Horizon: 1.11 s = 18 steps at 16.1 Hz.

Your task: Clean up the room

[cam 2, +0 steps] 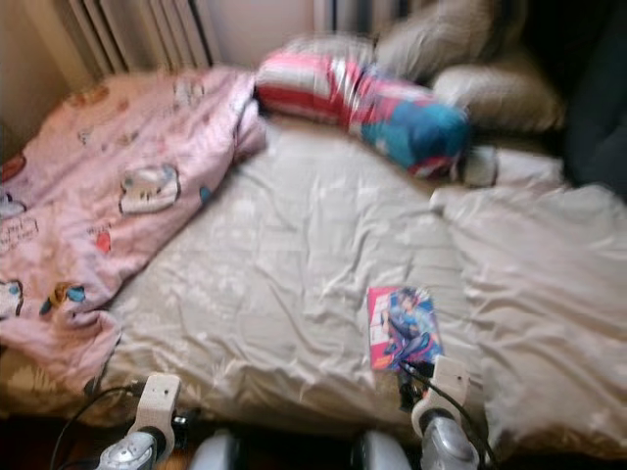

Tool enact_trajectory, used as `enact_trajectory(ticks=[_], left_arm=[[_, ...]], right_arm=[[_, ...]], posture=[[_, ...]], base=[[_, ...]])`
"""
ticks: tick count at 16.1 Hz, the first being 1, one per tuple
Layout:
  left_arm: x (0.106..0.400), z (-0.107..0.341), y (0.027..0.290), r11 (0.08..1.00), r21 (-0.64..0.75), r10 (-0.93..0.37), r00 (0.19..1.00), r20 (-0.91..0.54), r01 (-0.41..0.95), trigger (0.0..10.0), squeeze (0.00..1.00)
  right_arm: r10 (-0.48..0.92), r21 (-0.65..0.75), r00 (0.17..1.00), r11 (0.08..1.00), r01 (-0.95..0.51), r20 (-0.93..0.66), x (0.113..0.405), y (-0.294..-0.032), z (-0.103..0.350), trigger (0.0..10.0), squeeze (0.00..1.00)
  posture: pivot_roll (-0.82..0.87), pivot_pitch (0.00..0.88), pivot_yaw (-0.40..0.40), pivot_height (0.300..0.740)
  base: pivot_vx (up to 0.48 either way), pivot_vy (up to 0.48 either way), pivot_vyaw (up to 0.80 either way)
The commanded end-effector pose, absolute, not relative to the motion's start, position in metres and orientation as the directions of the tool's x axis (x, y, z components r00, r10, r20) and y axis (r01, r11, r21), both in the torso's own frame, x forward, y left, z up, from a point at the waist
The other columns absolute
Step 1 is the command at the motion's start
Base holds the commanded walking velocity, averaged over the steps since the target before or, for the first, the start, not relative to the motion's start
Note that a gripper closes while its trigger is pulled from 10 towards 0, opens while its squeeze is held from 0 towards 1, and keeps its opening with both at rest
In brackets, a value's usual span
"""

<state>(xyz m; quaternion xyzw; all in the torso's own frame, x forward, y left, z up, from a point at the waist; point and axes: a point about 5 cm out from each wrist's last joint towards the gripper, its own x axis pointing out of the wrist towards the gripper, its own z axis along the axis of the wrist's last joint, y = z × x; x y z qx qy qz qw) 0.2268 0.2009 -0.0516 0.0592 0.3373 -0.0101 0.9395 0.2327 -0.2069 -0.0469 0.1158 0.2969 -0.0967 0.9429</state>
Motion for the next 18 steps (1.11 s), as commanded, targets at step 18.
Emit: enact_trajectory(ticks=[18], left_arm=[[0.225, -0.056, 0.195, 0.997, 0.075, 0.026, 0.746, -0.666, 0.032, 10.0, 0.0]], right_arm=[[-0.128, 0.13, 0.682, 0.941, 0.313, -0.72, 0.198, -0.202, -0.072, 10.0, 0.0]], posture=[[-0.02, 0.011, 0.021, 0.74]], base=[[0.0, 0.0, 0.0]])
